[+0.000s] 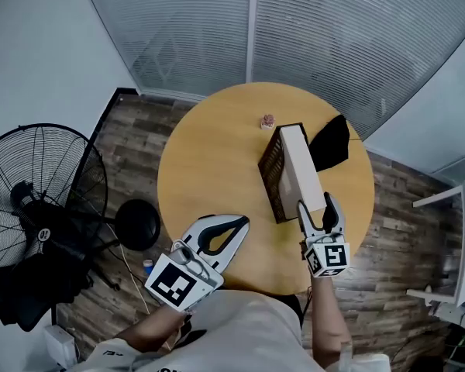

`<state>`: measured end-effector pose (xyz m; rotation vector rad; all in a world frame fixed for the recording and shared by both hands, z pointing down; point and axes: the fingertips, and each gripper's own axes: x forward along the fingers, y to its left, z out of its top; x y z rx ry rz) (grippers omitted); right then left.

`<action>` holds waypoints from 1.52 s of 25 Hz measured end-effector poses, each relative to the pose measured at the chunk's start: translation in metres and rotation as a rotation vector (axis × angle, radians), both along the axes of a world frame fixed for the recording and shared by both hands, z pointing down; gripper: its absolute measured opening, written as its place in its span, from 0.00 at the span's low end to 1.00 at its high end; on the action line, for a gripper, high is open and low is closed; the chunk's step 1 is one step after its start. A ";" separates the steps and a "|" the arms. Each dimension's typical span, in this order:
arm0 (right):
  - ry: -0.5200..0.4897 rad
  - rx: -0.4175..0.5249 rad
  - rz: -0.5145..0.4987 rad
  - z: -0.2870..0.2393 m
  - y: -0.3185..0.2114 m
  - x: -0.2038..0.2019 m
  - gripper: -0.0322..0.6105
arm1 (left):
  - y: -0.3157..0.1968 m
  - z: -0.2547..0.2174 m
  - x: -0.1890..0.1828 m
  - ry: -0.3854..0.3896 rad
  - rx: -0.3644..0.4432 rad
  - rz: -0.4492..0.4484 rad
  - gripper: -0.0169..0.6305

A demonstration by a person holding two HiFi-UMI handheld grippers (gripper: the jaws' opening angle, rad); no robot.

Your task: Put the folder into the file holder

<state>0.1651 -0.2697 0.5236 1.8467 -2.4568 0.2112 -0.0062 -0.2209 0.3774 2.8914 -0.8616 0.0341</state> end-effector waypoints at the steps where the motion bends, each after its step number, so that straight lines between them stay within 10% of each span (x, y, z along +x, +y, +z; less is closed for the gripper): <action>1: 0.006 -0.006 -0.002 -0.004 0.002 0.000 0.53 | 0.000 0.001 0.001 0.001 0.001 0.003 0.06; 14: 0.087 -0.022 -0.091 -0.069 0.038 -0.021 0.52 | 0.002 0.002 0.012 0.014 0.003 0.029 0.06; 38: 0.071 -0.018 -0.193 -0.160 0.080 -0.058 0.16 | -0.004 -0.008 0.021 0.040 0.010 0.042 0.06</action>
